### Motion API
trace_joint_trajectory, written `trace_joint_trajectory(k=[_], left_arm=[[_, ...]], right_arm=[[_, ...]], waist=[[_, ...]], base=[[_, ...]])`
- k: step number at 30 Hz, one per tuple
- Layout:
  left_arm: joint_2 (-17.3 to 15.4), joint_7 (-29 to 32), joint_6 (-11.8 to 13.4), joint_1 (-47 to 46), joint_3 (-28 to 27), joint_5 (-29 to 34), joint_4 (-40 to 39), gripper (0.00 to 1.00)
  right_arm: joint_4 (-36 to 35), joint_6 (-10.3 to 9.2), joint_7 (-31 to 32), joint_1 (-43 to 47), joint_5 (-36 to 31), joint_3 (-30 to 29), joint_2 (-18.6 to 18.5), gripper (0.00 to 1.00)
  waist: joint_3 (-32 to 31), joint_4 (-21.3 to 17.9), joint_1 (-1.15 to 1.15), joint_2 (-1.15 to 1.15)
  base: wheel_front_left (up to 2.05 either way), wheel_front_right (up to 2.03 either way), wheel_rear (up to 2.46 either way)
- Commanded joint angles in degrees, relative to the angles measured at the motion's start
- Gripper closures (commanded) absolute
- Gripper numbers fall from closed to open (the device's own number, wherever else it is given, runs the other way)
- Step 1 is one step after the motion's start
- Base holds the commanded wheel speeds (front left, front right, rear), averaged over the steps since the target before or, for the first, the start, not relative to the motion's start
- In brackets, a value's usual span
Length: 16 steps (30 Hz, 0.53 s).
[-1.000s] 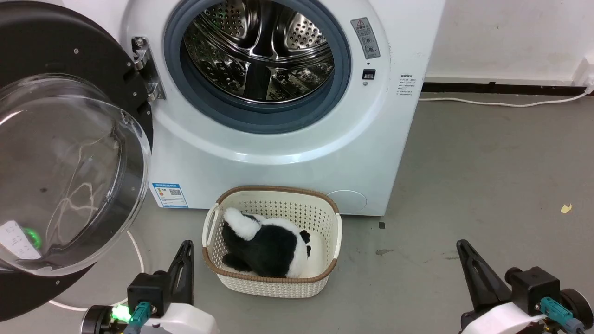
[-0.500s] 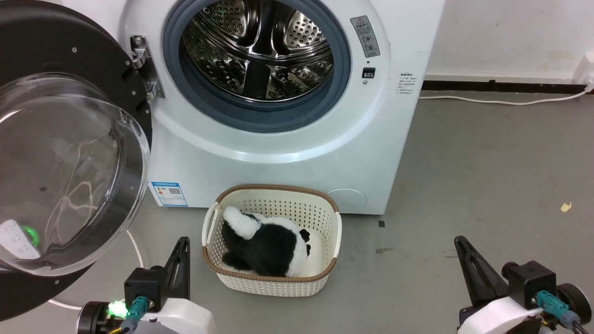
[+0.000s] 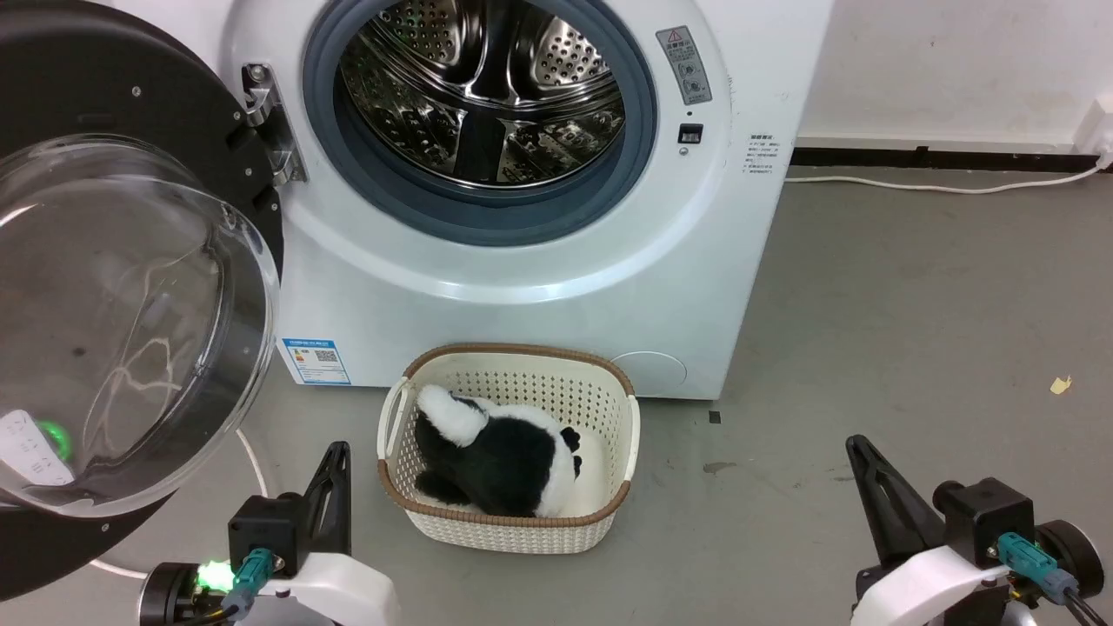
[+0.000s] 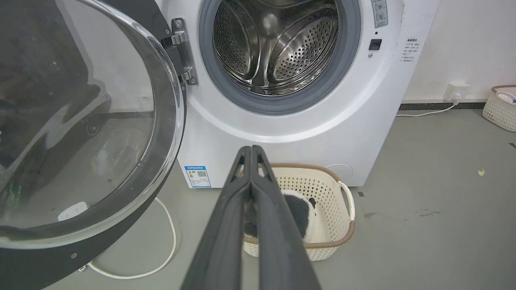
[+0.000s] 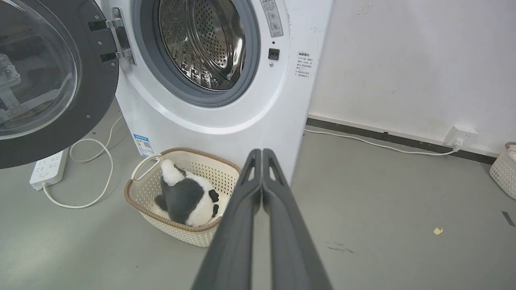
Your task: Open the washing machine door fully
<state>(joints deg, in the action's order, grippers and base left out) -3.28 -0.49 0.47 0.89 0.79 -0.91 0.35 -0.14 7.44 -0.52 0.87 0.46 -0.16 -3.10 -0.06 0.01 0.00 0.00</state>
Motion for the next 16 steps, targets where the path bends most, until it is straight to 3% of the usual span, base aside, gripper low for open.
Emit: trace_joint_trajectory(k=[1,16], left_arm=[[0.3,0.3,-0.4,-0.9,-0.6,0.8,-0.3,1.0],[0.4,0.5,-0.5,-0.9,-0.8,0.9,-0.3,1.0]], right_arm=[[0.1,0.04,0.4,-0.8,-0.4,0.1,0.2,1.0],[0.1,0.05,0.5,-0.9,-0.5,0.2,0.2,1.0]], waist=[[0.0,0.0,0.0,0.0],[0.1,0.0,0.0,0.0]], base=[[0.0,0.0,0.0],[0.0,0.0,0.0]])
